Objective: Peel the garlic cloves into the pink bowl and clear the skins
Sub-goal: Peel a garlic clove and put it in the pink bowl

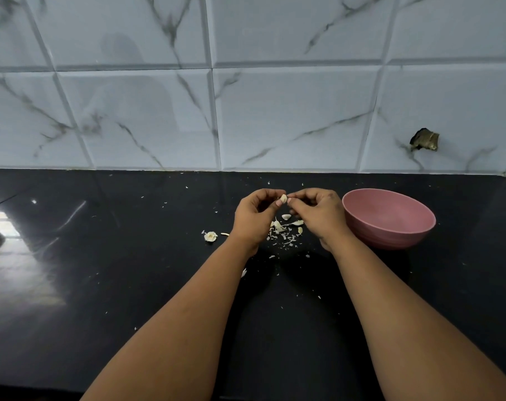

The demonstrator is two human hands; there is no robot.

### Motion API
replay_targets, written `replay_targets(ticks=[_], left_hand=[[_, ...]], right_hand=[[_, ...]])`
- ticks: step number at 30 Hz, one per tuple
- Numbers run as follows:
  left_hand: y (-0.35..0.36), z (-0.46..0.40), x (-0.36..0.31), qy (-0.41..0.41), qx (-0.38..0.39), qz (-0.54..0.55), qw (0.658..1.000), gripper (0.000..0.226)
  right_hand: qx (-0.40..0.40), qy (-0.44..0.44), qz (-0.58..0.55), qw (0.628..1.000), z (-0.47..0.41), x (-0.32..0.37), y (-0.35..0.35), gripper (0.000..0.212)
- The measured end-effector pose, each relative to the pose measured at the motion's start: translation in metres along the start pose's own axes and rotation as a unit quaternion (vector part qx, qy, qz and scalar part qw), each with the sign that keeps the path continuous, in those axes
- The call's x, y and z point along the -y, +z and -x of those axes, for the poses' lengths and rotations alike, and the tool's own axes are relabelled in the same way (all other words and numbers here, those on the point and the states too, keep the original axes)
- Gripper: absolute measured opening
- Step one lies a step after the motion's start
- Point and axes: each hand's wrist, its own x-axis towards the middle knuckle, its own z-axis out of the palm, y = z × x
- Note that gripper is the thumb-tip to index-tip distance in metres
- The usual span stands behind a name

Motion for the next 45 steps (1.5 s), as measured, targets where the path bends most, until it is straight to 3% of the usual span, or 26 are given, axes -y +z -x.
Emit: replay_targets(ticks=[7,13,30,34,45], left_hand=[[-0.0018,0.0007,-0.0029,0.001,0.002,0.030,1.000,0.014],[-0.0015,0.0012,0.0002,0.016,0.015,0.000,1.000,0.014],[-0.0029,0.0053,-0.0050,0.014,0.002,-0.068,0.998,0.021],[-0.0039,0.0052,-0.0047,0.016,0.009,-0.079,0.997,0.020],[0.0009,0.0052,-0.0052,-0.017,0.021,0.001,1.000,0.023]], right_hand=[[0.032,0.049,-0.061,0.996,0.0001,0.0013,0.0024,0.021],[0.035,0.044,-0.088,0.995,-0.0003,-0.0026,-0.0011,0.008],[0.031,0.037,-0.054,0.997,-0.0005,-0.0011,-0.0002,0.026],[0.016,0.038,-0.032,0.999,0.0004,-0.0011,0.0007,0.020],[0.018,0.040,-0.025,0.999,-0.0019,-0.0028,0.0071,0.019]])
